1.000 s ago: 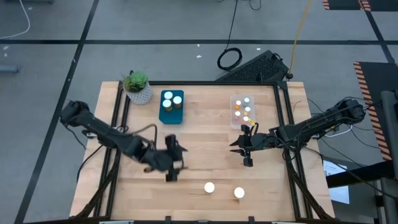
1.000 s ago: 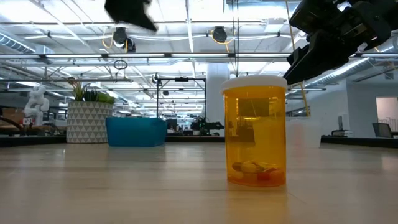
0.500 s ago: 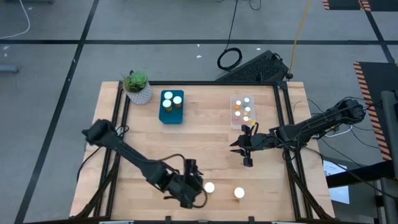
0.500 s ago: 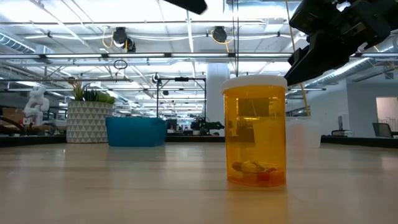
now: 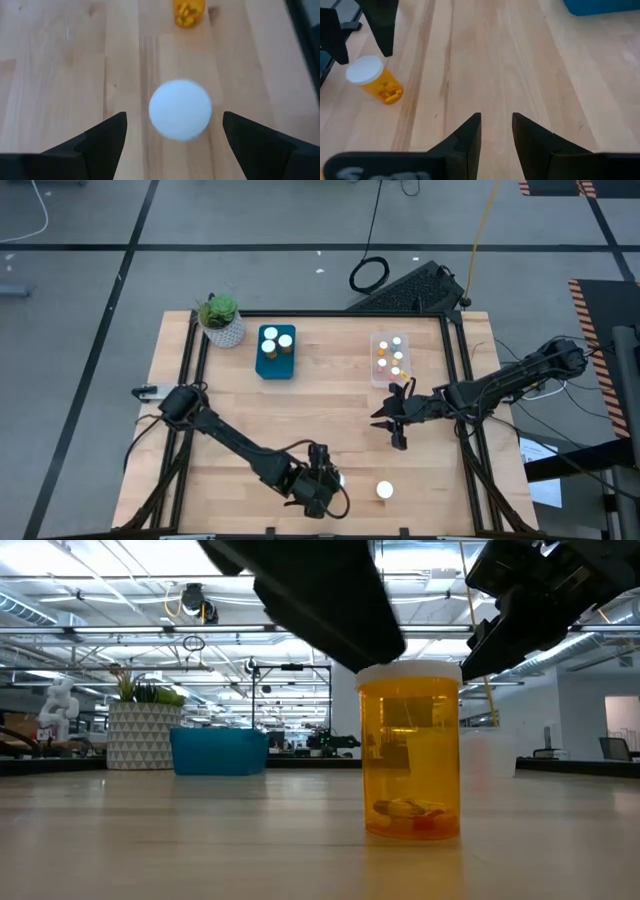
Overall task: Pick and place medicine bottles into bin by pill shape (circle, oval)
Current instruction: Put the large orange pill bottle into the blue bin
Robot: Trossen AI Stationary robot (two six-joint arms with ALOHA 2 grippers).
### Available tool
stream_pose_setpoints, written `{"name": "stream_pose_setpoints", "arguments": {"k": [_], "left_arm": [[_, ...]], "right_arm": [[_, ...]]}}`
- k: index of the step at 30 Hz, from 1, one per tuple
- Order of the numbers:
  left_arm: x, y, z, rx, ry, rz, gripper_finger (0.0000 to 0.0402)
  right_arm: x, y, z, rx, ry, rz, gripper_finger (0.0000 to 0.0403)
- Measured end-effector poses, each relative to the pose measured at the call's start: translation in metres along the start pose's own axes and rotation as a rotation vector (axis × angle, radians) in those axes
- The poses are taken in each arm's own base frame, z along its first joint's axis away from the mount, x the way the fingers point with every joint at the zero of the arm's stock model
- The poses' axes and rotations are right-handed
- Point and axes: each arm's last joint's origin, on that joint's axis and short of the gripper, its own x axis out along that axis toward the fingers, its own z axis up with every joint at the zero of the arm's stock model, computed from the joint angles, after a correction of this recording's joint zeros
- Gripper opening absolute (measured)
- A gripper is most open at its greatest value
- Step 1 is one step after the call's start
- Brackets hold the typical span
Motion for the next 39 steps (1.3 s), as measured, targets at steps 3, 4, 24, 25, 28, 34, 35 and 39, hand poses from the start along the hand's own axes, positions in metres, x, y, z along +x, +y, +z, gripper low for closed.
{"name": "stream_pose_setpoints", "arguments": {"k": [3, 4, 24, 25, 28, 34, 35, 39], "left_arm": [[0.001, 0.002, 0.004, -0.017, -0.022, -0.018, 0.0334], [0.002, 0.003, 0.004, -0.018, -0.017, -0.028, 0.0334], [0.019, 0.011, 0.003, 0.035, 0.003, -0.090, 0.0300], [0.020, 0.011, 0.002, 0.037, 0.007, -0.089, 0.0289], [0.021, 0.013, 0.003, 0.031, 0.009, -0.096, 0.0256], [0.021, 0.014, 0.004, 0.028, 0.006, -0.100, 0.0212], [0.021, 0.014, 0.004, 0.028, 0.006, -0.100, 0.0210], [0.021, 0.014, 0.004, 0.028, 0.009, -0.108, 0.0221]], "right_arm": [[0.000, 0.002, -0.001, -0.007, 0.002, 0.009, 0.0102], [-0.001, 0.003, -0.001, -0.009, 0.002, 0.011, 0.0102], [-0.001, 0.003, -0.002, -0.012, 0.009, 0.008, 0.0102], [-0.001, 0.003, -0.002, -0.012, 0.009, 0.008, 0.0102], [-0.001, 0.003, -0.002, -0.012, 0.010, 0.008, 0.0102], [-0.001, 0.003, -0.002, -0.012, 0.010, 0.008, 0.0102], [-0.001, 0.003, -0.002, -0.013, 0.010, 0.009, 0.0102], [-0.001, 0.006, -0.003, -0.017, 0.011, 0.018, 0.0102]]}}
